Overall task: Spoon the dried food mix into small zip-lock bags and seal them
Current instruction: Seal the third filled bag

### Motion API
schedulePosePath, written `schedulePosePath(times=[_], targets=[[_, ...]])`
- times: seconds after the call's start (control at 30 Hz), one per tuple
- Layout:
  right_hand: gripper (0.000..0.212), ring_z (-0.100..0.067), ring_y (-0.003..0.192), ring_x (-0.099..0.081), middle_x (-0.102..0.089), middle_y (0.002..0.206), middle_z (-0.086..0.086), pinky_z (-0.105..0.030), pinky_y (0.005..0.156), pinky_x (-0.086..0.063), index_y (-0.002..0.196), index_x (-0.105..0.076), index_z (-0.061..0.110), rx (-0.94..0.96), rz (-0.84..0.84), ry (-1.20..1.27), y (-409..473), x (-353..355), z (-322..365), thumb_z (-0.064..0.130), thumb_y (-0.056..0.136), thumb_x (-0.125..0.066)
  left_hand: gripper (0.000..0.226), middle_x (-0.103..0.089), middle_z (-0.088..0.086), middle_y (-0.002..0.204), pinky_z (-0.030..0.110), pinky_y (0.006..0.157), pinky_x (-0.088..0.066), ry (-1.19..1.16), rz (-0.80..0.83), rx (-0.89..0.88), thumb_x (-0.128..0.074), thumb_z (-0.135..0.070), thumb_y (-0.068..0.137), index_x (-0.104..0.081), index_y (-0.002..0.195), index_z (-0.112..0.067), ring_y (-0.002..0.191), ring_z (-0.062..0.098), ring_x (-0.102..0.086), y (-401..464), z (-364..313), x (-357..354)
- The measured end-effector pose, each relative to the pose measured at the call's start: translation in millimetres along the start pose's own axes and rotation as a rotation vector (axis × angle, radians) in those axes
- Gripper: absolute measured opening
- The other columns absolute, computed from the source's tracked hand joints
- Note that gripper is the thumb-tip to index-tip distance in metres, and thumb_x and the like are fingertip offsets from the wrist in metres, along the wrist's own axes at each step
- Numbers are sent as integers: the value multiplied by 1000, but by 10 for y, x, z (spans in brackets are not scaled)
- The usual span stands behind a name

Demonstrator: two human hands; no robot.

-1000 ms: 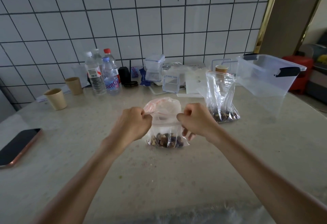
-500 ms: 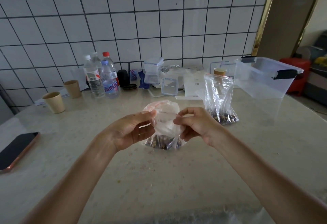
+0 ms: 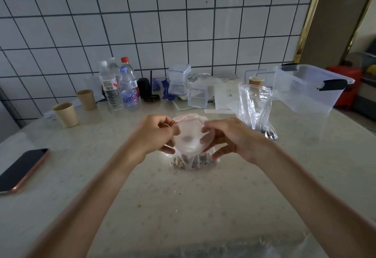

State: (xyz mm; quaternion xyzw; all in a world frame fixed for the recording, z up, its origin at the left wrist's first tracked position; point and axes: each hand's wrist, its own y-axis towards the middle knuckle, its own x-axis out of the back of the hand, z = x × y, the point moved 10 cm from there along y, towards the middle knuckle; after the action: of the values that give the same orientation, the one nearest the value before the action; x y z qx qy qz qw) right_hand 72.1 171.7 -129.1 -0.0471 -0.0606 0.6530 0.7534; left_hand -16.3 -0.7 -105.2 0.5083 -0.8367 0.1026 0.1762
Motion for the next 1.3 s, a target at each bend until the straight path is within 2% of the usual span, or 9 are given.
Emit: schedulePosePath(times=[0.1,0.2,0.37,0.5,0.63,0.83,0.97,1.13,1.3], targets=[[37,-35,97,-77,-76,112,-22,-34,63,-62,124,-66,-4,-22,149,161,-37,-13,-12,26,106,-52,15,-75,4,77,32,58,-61,-198,179,132,-81,-27,88,-81,90,-12,62,16,-72,-26,32,-106],[40,-35,99,-77,-76,114,-22,-31,64,-62,123,-69,-4,9,186,187,-55,8,1,22,93,-71,35,-77,-4,79,28,57,-58,-282,259,165,-87,-44,70,-85,92,-16,63,12,-72,-47,1,-127],[14,-27,66,-76,-74,75,-12,-30,54,-60,97,-78,4,116,-10,19,-20,131,98,14,88,-80,19,-73,-4,69,23,52,-57,-247,85,95,-93,-25,66,-83,81,-19,54,4,-67,-1,-58,8],[18,-19,38,-60,-58,45,1,-26,43,-48,89,-68,12,542,-378,-636,-249,142,557,-4,91,-60,24,-69,1,58,25,46,-57,11,-158,-144,-76,13,81,-74,76,-10,47,11,-68,-68,-290,227],[20,-16,41,-38,-42,50,6,-28,44,-37,88,-53,14,732,-573,-1159,-464,-245,788,-5,81,-56,33,-67,-4,61,33,56,-59,464,-292,-458,-71,9,74,-68,74,-24,53,12,-70,-304,-706,152],[27,-22,41,-63,-62,57,-1,-25,42,-45,70,-52,12,334,-458,-752,-190,138,687,23,92,-63,8,-63,-10,63,29,62,-53,580,-269,-490,-78,-28,88,-71,84,-30,58,4,-63,-248,-763,148],[25,-18,50,-64,-64,62,-8,-28,44,-52,75,-59,7,163,-245,-385,-15,207,479,16,96,-70,23,-65,-16,80,29,66,-53,652,-181,-455,-84,-52,78,-68,74,-37,70,-1,-62,-103,-692,72],[27,-21,67,-70,-70,90,-11,-27,46,-50,104,-68,5,5,-69,-206,21,204,299,21,87,-83,16,-72,-18,77,25,68,-57,473,-189,-549,-84,-41,83,-71,80,-32,70,-2,-68,-118,-807,66],[20,-17,62,-65,-66,76,-5,-26,48,-51,101,-76,4,-62,28,-15,35,216,199,18,86,-80,13,-73,-10,71,26,49,-57,347,-178,-608,-82,-19,88,-73,83,-26,54,6,-70,-143,-861,53]])
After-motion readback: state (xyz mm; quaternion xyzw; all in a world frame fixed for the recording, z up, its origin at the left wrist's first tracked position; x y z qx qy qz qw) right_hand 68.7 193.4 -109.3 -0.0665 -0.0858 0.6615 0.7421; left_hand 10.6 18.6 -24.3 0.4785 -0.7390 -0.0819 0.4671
